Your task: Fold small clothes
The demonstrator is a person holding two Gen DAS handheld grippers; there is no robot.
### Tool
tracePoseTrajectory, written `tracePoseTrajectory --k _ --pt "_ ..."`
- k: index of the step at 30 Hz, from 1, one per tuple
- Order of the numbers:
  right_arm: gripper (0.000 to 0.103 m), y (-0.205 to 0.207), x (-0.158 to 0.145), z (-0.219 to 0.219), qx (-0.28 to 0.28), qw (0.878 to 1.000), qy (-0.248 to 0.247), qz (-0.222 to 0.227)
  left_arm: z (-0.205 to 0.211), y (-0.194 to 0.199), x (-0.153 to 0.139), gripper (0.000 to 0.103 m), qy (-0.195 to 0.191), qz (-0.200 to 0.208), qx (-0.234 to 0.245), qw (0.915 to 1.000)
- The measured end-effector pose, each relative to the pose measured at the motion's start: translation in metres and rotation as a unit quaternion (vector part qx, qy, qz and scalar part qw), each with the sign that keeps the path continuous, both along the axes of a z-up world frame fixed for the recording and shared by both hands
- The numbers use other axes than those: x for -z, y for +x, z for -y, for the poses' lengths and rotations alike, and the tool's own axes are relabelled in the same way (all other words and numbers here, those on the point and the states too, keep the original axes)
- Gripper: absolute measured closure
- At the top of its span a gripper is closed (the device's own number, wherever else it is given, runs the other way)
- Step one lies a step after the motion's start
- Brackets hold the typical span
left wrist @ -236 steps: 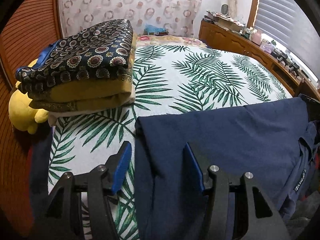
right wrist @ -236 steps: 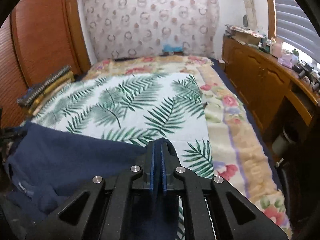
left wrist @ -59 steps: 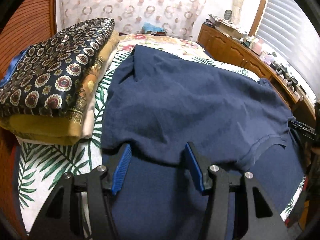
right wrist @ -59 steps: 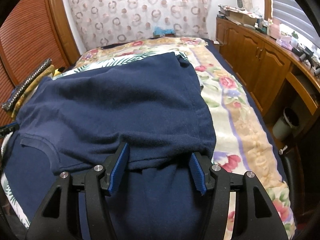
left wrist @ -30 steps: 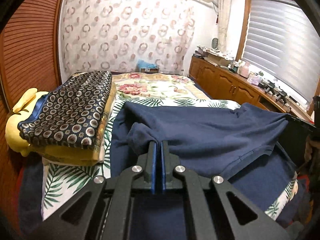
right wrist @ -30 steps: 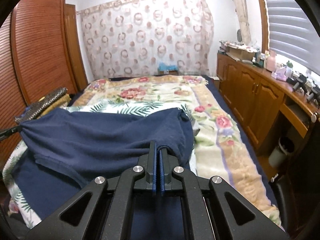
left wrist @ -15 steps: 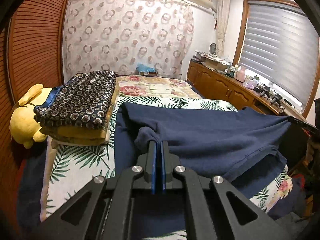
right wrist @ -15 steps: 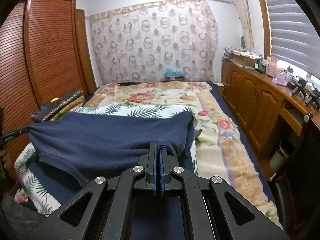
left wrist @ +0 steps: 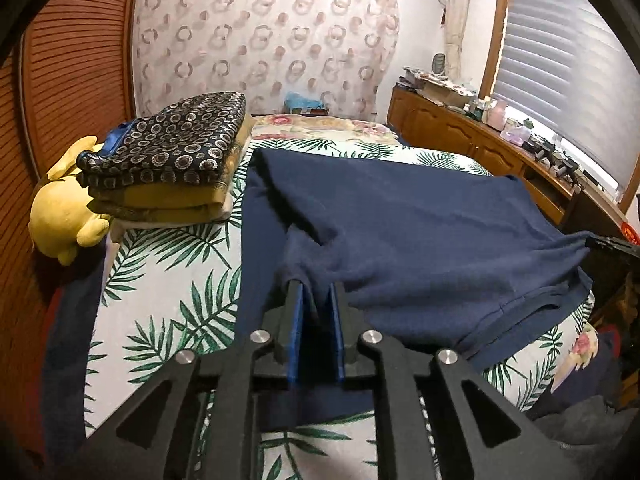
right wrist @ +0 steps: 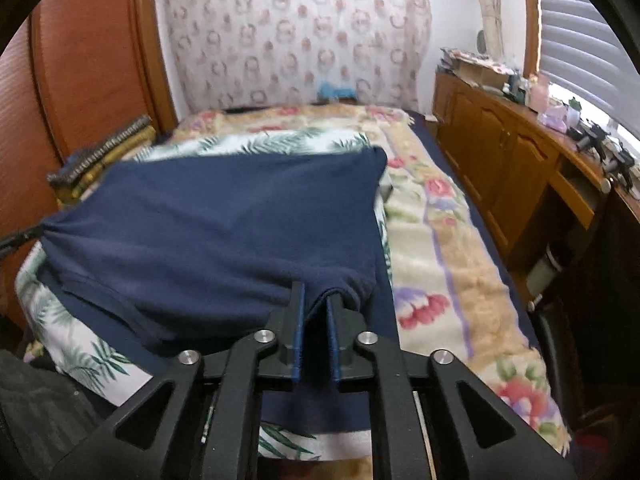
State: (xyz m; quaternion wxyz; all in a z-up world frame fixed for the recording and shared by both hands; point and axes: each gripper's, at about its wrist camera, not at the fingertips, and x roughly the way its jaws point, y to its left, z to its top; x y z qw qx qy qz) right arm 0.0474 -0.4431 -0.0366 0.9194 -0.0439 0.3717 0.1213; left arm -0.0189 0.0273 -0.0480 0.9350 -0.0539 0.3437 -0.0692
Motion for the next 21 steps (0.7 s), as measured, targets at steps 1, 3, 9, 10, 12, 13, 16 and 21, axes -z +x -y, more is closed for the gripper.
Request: tracePoseTrajectory --k 1,3,9,10,12,13,16,21 --pt "0.085 0.000 -0.002 -0.001 0.000 1.000 -0.004 0.004 0.000 -0.001 -0.001 0.084 0.004 0.002 -0.002 1.0000" --pt "0.079 0.000 -0.006 -0.005 -0.002 1.000 -0.012 0.013 -0.002 -0.003 -0.004 0.082 0.009 0.007 -0.007 0.9999" --pt "0.055 0.002 -0.017 -0.016 -0.005 0.999 -0.025 0.041 -0.011 0.003 -0.004 0.080 0.015 0.004 -0.021 0.9997" --pt "0.055 0.003 -0.019 -0.017 -0.006 0.999 -0.024 0.043 -0.013 0.006 -0.002 0.080 0.015 0.002 -0.022 0.9997" --pt "0.052 0.003 -0.022 -0.019 -0.009 0.999 -0.020 0.047 -0.014 0.014 0.003 0.080 0.017 -0.006 -0.022 0.9996" --pt "0.051 0.004 -0.023 -0.019 -0.010 0.999 -0.019 0.049 -0.015 0.018 0.006 0.080 0.019 -0.011 -0.023 0.9995" --pt "0.047 0.008 -0.023 -0.024 -0.015 0.998 -0.016 0.050 -0.015 0.028 0.014 0.080 0.017 -0.025 -0.020 0.9994" --pt "0.044 0.026 -0.005 -0.047 -0.041 0.999 -0.012 0.032 -0.012 0.042 0.023 0.080 0.002 -0.042 -0.006 0.9991"
